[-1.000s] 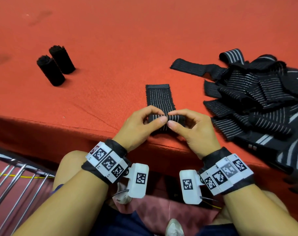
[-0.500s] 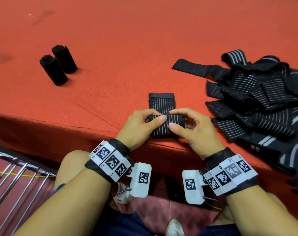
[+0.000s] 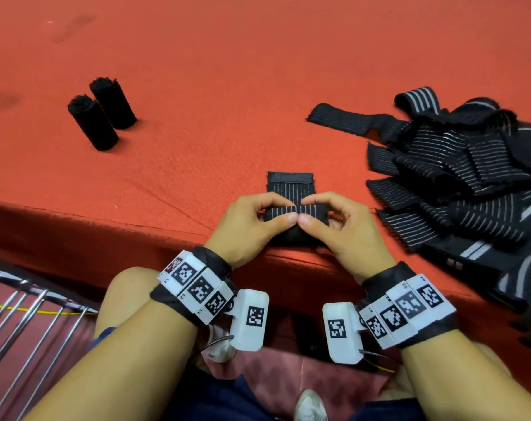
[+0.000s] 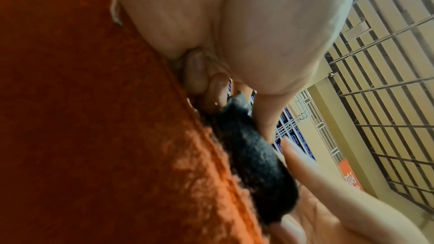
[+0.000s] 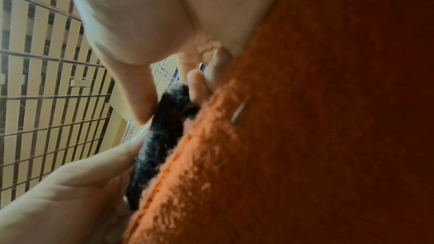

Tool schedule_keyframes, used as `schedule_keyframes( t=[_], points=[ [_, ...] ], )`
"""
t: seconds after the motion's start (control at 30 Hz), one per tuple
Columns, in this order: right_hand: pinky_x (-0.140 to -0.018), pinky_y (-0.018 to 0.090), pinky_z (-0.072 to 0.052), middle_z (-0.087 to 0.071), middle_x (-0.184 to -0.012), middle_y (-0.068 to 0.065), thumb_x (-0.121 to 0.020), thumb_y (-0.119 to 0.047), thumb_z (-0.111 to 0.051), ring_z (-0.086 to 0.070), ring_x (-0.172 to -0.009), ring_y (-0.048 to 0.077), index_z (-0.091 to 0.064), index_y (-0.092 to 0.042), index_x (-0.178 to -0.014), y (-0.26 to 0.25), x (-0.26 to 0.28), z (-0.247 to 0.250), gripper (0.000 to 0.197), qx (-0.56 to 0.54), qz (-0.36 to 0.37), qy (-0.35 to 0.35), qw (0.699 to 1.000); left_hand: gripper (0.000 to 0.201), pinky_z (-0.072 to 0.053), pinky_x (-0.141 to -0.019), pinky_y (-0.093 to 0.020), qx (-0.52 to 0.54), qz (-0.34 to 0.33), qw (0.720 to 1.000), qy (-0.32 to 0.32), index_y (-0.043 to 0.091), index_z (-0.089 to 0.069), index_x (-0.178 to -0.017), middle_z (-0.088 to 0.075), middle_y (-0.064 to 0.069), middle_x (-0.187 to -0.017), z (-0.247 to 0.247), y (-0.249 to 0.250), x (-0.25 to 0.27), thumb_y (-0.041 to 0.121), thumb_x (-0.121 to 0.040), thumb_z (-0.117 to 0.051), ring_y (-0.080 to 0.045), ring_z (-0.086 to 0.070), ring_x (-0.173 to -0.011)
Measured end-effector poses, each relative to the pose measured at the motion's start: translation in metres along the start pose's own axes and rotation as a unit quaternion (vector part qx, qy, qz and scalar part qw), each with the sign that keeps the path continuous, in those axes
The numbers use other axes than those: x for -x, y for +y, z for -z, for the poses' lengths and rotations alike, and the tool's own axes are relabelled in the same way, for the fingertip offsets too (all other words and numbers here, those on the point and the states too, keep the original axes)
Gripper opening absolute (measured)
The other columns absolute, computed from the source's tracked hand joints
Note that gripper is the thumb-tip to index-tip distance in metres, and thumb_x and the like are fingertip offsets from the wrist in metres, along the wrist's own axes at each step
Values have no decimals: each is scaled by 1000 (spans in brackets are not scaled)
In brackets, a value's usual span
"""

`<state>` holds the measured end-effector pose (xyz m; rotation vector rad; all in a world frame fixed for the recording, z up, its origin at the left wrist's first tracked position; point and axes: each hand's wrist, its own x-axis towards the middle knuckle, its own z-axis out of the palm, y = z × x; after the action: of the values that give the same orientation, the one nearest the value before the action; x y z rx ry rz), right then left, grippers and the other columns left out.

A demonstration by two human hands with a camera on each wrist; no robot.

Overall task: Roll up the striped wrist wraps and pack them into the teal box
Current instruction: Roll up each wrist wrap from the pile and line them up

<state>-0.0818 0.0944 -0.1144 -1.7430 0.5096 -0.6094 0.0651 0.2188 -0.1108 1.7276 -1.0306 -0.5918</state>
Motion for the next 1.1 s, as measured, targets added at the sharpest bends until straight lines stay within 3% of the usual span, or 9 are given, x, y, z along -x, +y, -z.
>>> schedule_keyframes(
  t=[0.1, 0.17, 0.33, 0.53, 0.67, 0.77, 0.87, 1.0, 1.1],
  points=[
    [-68, 30, -57, -61, -117, 2, -76, -5, -84, -66, -85, 14, -69, -21, -111, 3, 0, 5, 41, -23, 26, -42, 999, 9, -54, -87, -38, -13, 13, 1000, 5, 26, -76, -94, -75, 7, -90, -1, 0, -2, 33, -93, -70, -12, -69, -87],
    [-67, 20, -53, -69, -104, -2, -79, 1, -81, -67, -79, 9, -69, -21, -109, 2, 0, 4, 39, -44, 11, -63, 997, 9, -52, -83, -32, -11, 16, 1000, 8, 26, -76, -92, -75, 8, -88, -1, 1, -2, 32, -94, -69, -8, -68, -85],
    [-67, 20, -52, -74, -86, -7, -91, -9, -72, -67, -71, 5, -74, -25, -93, 5, -5, 1, 16, -31, 5, 22, 999, 32, -54, -81, -40, -19, -13, 1000, 2, 37, -70, -101, -73, 11, -91, -2, -2, 0, 55, -75, -73, -11, -66, -79],
    [-45, 22, -40, -63, -69, -7, -96, -17, -66, -50, -58, 6, -73, -21, -88, 4, -7, -1, 11, -5, -28, 45, 999, 34, -55, -87, -29, 10, -25, 999, -23, 28, -72, -107, -75, 6, -99, 1, -5, 0, 33, -76, -86, -10, -70, -89],
    [-60, 18, -49, -71, -89, -9, -88, -8, -75, -64, -64, 3, -70, -24, -103, 0, -2, 3, 22, -27, -17, -4, 999, 10, -52, -83, -29, -6, -10, 1000, 2, 23, -75, -98, -75, 5, -91, 0, -2, -3, 27, -89, -76, -15, -70, -88],
    [-62, 18, -52, -72, -99, -1, -84, 1, -76, -67, -63, 9, -67, -22, -110, -4, 1, 5, 35, -50, -21, -39, 998, 7, -49, -75, -22, -19, 0, 1000, 24, 23, -75, -94, -73, 10, -84, -1, -2, -6, 30, -93, -72, -3, -65, -78],
    [-53, 11, -43, -68, -89, -2, -91, -4, -71, -57, -52, -3, -69, -16, -110, -2, -3, 1, 23, -25, -17, -6, 1000, 7, -40, -67, -13, -46, -2, 999, 29, 25, -72, -95, -65, 25, -71, -3, 0, -7, 31, -94, -69, 6, -57, -67],
    [-42, 21, -35, -60, -64, -6, -95, -15, -68, -41, -43, 6, -71, -19, -101, 4, -7, 0, 8, -15, -36, 27, 999, 36, -54, -86, -31, -24, -32, 999, 4, 37, -67, -107, -70, 15, -102, -2, -7, -4, 47, -75, -78, -7, -68, -94],
    [-44, 20, -36, -57, -56, -13, -96, -17, -67, -41, -42, 3, -72, -20, -101, 7, -10, 0, 8, -7, -48, 35, 998, 48, -56, -87, -32, -16, -39, 999, -24, 35, -66, -111, -68, 15, -105, 0, -10, -3, 37, -68, -87, -6, -69, -91]
  ],
)
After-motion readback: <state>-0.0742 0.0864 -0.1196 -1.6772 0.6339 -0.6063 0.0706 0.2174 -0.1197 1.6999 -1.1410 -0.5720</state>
